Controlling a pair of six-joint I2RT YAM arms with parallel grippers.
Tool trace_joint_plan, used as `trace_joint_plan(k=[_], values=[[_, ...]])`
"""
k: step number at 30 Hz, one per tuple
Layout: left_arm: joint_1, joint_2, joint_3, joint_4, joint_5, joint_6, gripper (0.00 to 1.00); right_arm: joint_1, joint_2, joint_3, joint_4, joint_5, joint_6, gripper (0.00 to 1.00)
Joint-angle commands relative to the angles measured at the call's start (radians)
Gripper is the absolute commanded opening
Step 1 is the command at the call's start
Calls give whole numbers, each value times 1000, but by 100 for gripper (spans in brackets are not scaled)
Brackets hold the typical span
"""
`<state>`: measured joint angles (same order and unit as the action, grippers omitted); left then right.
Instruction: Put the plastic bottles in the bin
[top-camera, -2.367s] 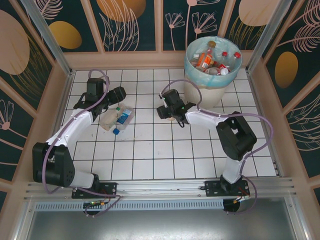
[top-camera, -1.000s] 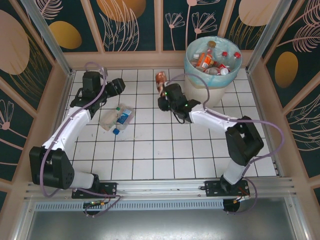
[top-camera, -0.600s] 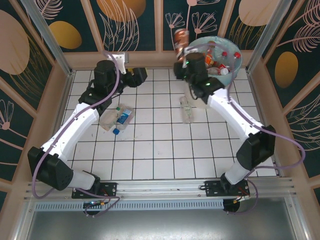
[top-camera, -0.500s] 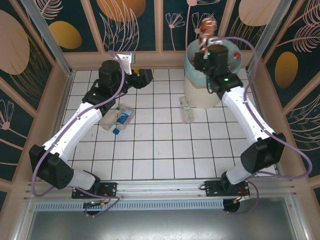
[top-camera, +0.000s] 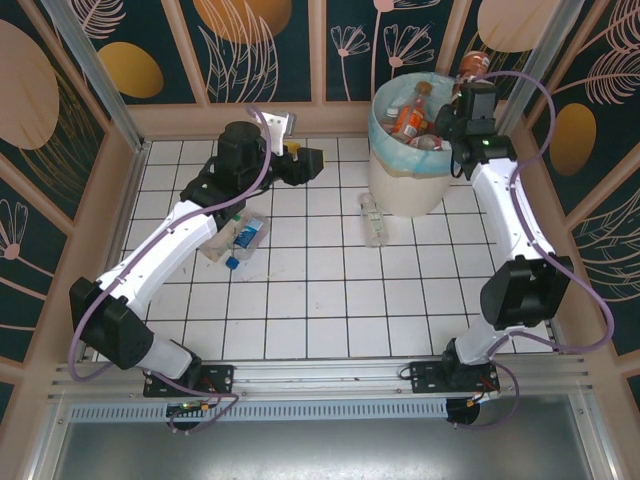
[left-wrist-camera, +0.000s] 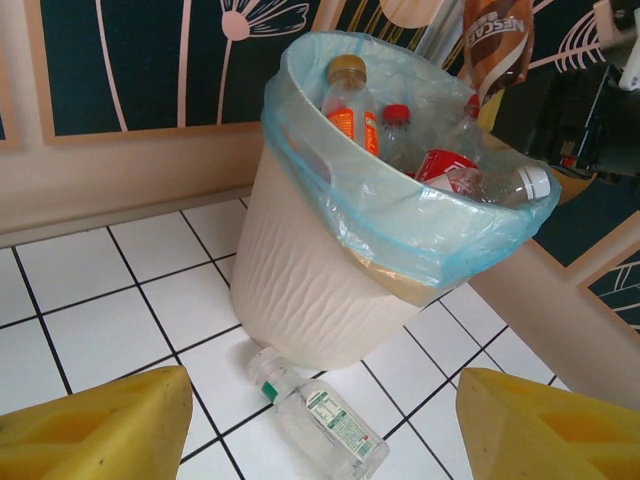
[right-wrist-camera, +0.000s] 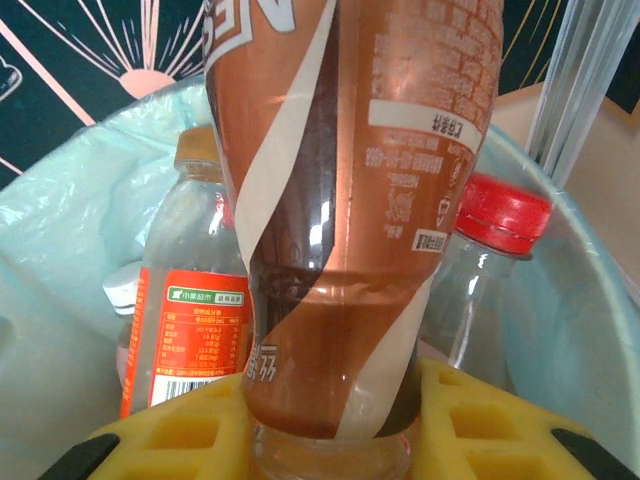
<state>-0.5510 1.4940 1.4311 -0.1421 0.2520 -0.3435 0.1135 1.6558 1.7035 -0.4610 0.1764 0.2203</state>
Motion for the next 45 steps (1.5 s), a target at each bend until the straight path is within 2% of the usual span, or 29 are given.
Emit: trace_joint_plan(k=[1,5,8,24,31,36,41,45], values=[[1,11,24,-13,-16,21,71,2,14,83,-35,-43,21,23],[1,14,25,-19,-23,21,72,3,38,139,-77,-67,27,43],[0,14,23,-19,-24,24,72,2,30,139,-70,-66,33,51],[1,24,16,-14,-35,40,73,27,40,193,-74,-64,21,47],[1,28,24,-16,-42,48,73,90,211,457,-146,118,-60,48],[1,13,13,-24,-105,58,73,117,331,636,-221,100,-53,47],[1,12,25,-83,-159,58,73,140,342,643,-243,76,-58,46],[0,11,12,-116,-215,51,73,244,256,559,-152,107,-111,46]])
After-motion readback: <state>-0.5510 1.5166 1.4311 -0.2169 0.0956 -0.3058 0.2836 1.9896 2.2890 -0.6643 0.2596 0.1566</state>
